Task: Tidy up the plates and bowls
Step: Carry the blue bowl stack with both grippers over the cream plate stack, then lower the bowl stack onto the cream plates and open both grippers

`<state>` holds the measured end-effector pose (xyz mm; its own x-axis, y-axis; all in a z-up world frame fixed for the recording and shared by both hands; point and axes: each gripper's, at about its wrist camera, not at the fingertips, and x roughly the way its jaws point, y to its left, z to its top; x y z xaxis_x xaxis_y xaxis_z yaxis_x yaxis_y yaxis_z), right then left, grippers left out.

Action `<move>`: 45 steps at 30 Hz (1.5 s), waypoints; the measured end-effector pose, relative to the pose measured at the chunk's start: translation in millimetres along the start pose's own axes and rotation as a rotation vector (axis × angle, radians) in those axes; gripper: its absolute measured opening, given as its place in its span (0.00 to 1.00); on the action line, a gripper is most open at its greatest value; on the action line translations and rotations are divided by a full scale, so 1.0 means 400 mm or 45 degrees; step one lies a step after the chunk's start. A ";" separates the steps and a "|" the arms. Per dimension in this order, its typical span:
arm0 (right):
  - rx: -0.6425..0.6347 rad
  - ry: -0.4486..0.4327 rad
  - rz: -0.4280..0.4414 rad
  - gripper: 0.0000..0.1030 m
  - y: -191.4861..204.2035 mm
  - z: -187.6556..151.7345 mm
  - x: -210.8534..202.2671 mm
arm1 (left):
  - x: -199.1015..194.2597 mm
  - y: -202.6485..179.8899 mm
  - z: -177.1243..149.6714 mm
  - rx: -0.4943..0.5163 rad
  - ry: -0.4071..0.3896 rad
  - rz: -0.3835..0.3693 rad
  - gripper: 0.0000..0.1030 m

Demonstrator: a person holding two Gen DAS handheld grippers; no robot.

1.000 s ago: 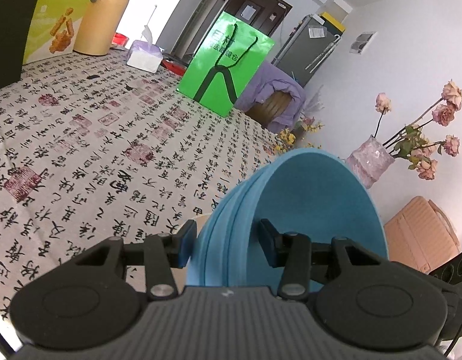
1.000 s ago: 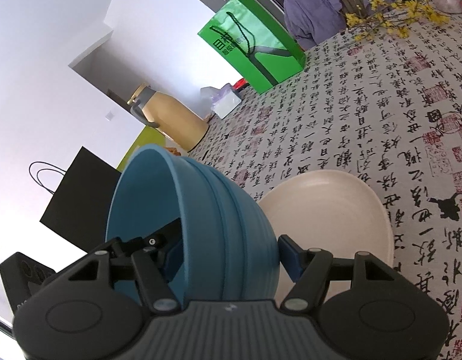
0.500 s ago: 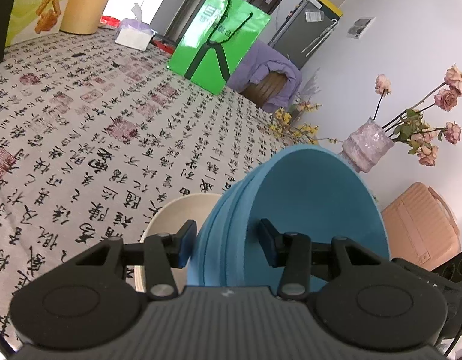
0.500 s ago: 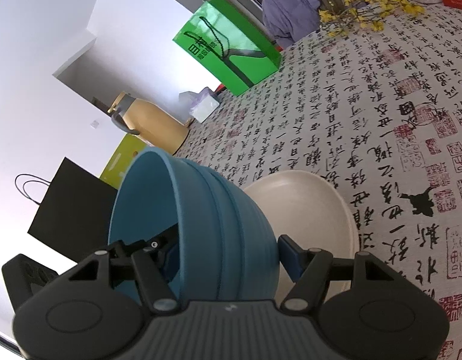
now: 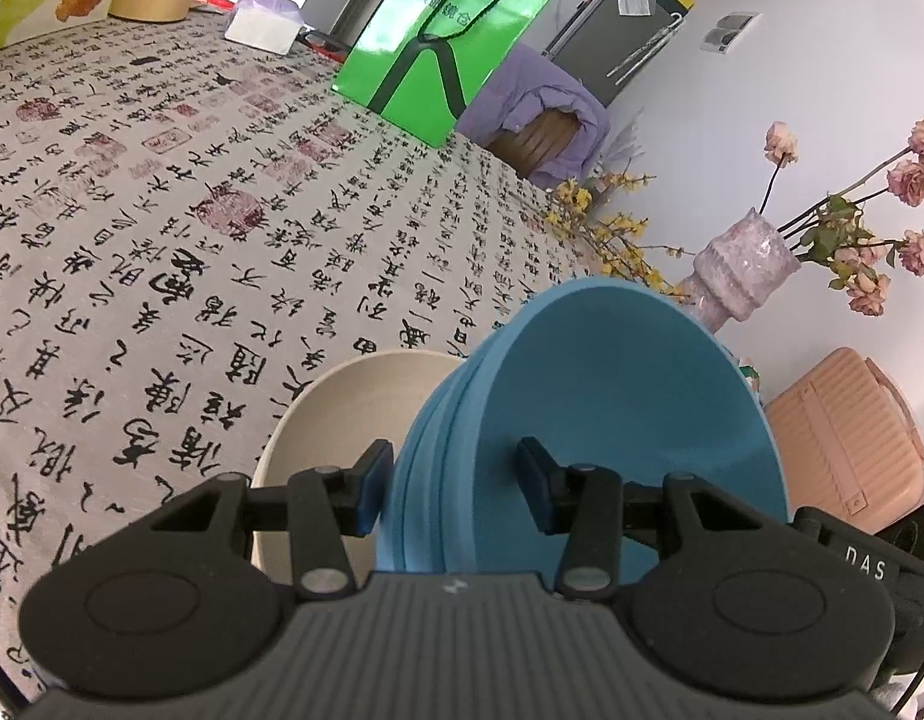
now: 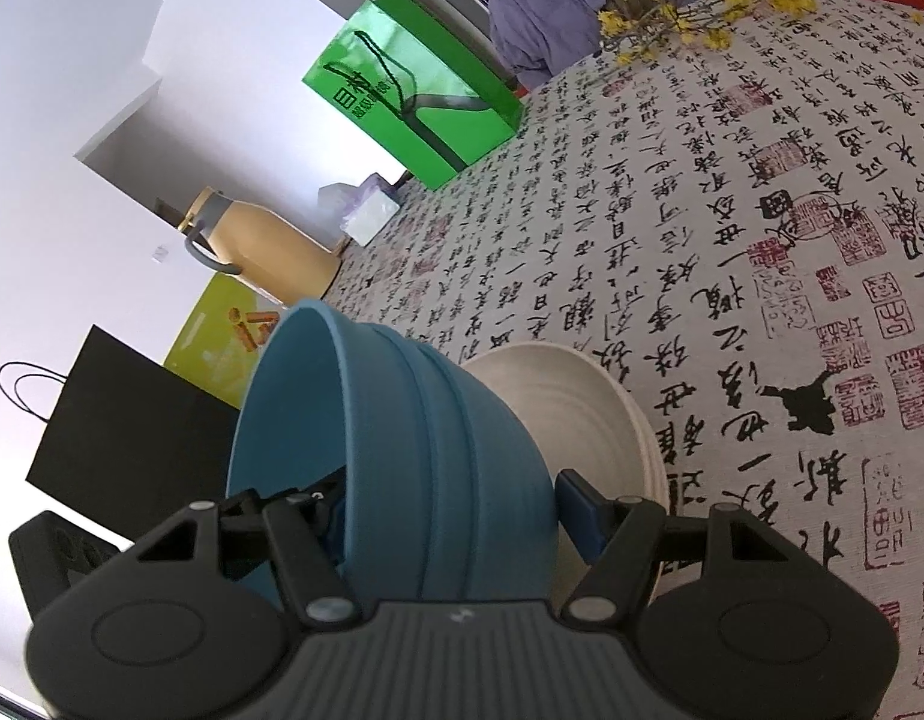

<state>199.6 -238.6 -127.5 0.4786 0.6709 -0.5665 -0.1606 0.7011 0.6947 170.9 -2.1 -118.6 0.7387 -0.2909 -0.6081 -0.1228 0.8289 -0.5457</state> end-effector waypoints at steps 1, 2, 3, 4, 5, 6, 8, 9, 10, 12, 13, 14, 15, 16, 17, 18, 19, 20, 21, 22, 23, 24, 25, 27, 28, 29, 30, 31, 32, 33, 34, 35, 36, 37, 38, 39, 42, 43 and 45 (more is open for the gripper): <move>0.001 -0.001 -0.003 0.65 0.000 -0.001 0.001 | 0.003 0.001 0.000 0.000 0.001 -0.001 0.44; -0.001 -0.001 -0.008 0.65 0.000 -0.001 0.004 | 0.006 0.000 0.000 -0.001 0.004 0.001 0.44; -0.003 -0.002 -0.011 0.65 0.000 -0.001 0.005 | 0.008 0.001 0.000 0.000 0.003 0.001 0.44; -0.006 -0.003 -0.012 0.65 0.001 -0.001 0.005 | 0.008 0.000 0.000 0.003 0.001 0.003 0.44; -0.012 -0.002 -0.015 0.65 0.004 -0.001 0.007 | 0.008 0.000 0.000 0.000 0.000 0.005 0.44; -0.018 0.000 -0.017 0.65 0.006 0.000 0.010 | 0.009 0.001 0.002 -0.001 -0.001 0.008 0.44; -0.023 0.006 -0.016 0.65 0.011 0.002 0.015 | 0.006 0.003 0.004 -0.006 -0.004 0.016 0.44; -0.022 0.010 -0.013 0.65 0.011 0.003 0.018 | 0.005 0.004 0.005 -0.004 -0.005 0.020 0.45; -0.018 0.016 -0.010 0.65 0.012 0.004 0.022 | 0.004 0.004 0.007 -0.005 -0.007 0.028 0.45; -0.013 0.026 -0.003 0.65 0.014 0.005 0.031 | 0.001 0.003 0.010 0.008 -0.012 0.042 0.45; -0.014 0.028 -0.001 0.65 0.014 0.006 0.035 | -0.001 0.004 0.011 0.007 -0.012 0.047 0.45; -0.019 0.029 0.000 0.65 0.015 0.007 0.038 | -0.001 0.005 0.011 0.005 -0.011 0.048 0.45; -0.028 0.026 0.000 0.65 0.016 0.007 0.039 | 0.000 0.007 0.012 0.004 -0.009 0.048 0.45; -0.035 0.024 0.001 0.65 0.016 0.007 0.041 | 0.001 0.009 0.013 0.001 -0.006 0.043 0.46; -0.041 0.021 0.003 0.65 0.016 0.008 0.042 | 0.002 0.009 0.012 0.002 -0.005 0.035 0.47; -0.046 0.023 0.008 0.65 0.014 0.008 0.043 | 0.002 0.009 0.012 0.007 -0.006 0.032 0.47; -0.051 0.026 0.013 0.65 0.012 0.008 0.044 | 0.002 0.008 0.011 0.014 -0.005 0.030 0.47; -0.054 0.028 0.015 0.65 0.009 0.009 0.044 | 0.002 0.006 0.008 0.018 -0.003 0.030 0.47; -0.057 0.027 0.013 0.65 0.008 0.009 0.044 | 0.004 0.005 0.007 0.021 0.001 0.031 0.48; -0.060 0.024 0.010 0.66 0.006 0.009 0.043 | 0.006 0.004 0.006 0.024 0.005 0.031 0.49; -0.063 0.017 0.008 0.67 0.004 0.008 0.039 | 0.007 0.004 0.005 0.025 0.008 0.028 0.53; -0.069 0.005 0.014 0.67 0.006 0.008 0.035 | 0.007 0.005 0.005 0.023 0.010 0.024 0.54; -0.081 -0.005 0.010 0.67 0.009 0.006 0.030 | 0.006 0.006 0.004 0.024 0.010 0.020 0.54; -0.128 -0.033 -0.005 0.67 0.020 0.003 0.022 | 0.002 0.006 0.003 0.028 0.006 0.009 0.59; -0.146 -0.043 -0.010 0.69 0.024 0.001 0.016 | -0.001 0.006 0.003 0.028 0.001 0.005 0.60; -0.163 -0.054 -0.015 0.73 0.029 -0.001 0.013 | -0.005 0.005 0.004 0.031 -0.006 0.000 0.63; -0.180 -0.067 -0.017 0.74 0.033 -0.003 0.009 | -0.010 0.004 0.003 0.037 -0.015 -0.003 0.65; -0.192 -0.077 -0.016 0.79 0.036 -0.006 0.003 | -0.016 0.001 0.003 0.048 -0.027 -0.002 0.67; -0.208 -0.091 -0.015 0.82 0.039 -0.008 -0.004 | -0.023 -0.002 0.002 0.063 -0.043 0.002 0.71; -0.220 -0.103 -0.009 0.83 0.044 -0.009 -0.009 | -0.032 -0.004 0.002 0.077 -0.063 0.006 0.76; -0.230 -0.114 0.000 0.85 0.046 -0.010 -0.016 | -0.042 -0.005 0.001 0.093 -0.084 0.002 0.78; -0.241 -0.129 0.008 0.88 0.050 -0.011 -0.024 | -0.050 -0.008 0.000 0.103 -0.100 -0.005 0.80; -0.256 -0.148 0.013 0.89 0.053 -0.013 -0.034 | -0.059 -0.008 0.000 0.108 -0.114 -0.012 0.84; -0.271 -0.169 0.011 0.91 0.056 -0.015 -0.044 | -0.069 -0.007 -0.001 0.111 -0.130 -0.023 0.86; -0.296 -0.200 0.002 0.95 0.061 -0.019 -0.058 | -0.078 -0.007 0.000 0.114 -0.146 -0.034 0.92; -0.316 -0.227 -0.006 0.99 0.065 -0.023 -0.071 | -0.090 -0.006 -0.001 0.120 -0.169 -0.050 0.96; -0.392 -0.312 -0.008 1.00 0.080 -0.041 -0.113 | -0.132 -0.012 -0.013 0.185 -0.249 -0.095 1.00; -0.416 -0.331 -0.005 1.00 0.086 -0.047 -0.126 | -0.148 -0.016 -0.019 0.211 -0.284 -0.090 1.00; -0.463 -0.377 -0.017 1.00 0.098 -0.061 -0.149 | -0.177 -0.022 -0.031 0.256 -0.356 -0.068 1.00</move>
<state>143.6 -245.1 -77.5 0.7002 0.6003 -0.3865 -0.4194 0.7839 0.4578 111.4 5.2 -77.8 0.8971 -0.2172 -0.3849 0.0334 0.9018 -0.4310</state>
